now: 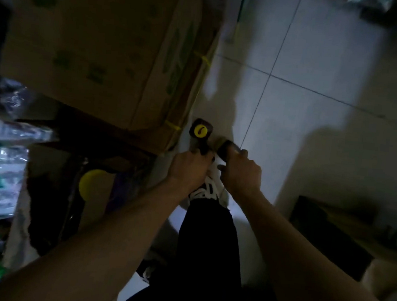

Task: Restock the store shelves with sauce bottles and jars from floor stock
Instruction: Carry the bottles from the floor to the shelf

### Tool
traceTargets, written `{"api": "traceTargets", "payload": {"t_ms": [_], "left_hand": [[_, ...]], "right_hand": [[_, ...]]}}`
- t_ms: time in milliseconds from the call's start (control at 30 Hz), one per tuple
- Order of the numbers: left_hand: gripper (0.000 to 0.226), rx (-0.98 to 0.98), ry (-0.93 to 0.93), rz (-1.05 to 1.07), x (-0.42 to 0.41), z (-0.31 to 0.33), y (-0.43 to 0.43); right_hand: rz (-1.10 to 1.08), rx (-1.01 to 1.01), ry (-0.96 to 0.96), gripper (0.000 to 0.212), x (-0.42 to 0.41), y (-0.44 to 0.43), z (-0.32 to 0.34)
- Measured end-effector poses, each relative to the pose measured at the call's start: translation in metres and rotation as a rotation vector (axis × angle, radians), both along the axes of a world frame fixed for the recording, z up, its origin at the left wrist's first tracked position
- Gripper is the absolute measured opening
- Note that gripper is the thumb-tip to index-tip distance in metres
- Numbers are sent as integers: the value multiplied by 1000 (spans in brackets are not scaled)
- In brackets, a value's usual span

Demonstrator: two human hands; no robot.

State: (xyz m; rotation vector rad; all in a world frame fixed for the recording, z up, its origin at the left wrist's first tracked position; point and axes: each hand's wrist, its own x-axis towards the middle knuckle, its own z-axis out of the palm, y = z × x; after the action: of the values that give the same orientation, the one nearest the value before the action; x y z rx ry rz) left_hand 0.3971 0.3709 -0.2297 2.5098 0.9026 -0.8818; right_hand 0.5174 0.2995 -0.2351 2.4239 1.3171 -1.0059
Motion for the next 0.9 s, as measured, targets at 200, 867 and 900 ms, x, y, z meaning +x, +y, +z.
{"api": "traceTargets", "payload": {"t_ms": [200, 867, 900], "left_hand": [[21, 22, -58, -8, -11, 12, 3], [28, 153, -254, -221, -85, 653, 75], [28, 158, -237, -223, -87, 696, 74]], "right_hand": [[45, 130, -15, 35, 6, 4, 8], [-146, 493, 58, 22, -1, -8, 619], [-101, 493, 91, 23, 2, -3, 661]]}}
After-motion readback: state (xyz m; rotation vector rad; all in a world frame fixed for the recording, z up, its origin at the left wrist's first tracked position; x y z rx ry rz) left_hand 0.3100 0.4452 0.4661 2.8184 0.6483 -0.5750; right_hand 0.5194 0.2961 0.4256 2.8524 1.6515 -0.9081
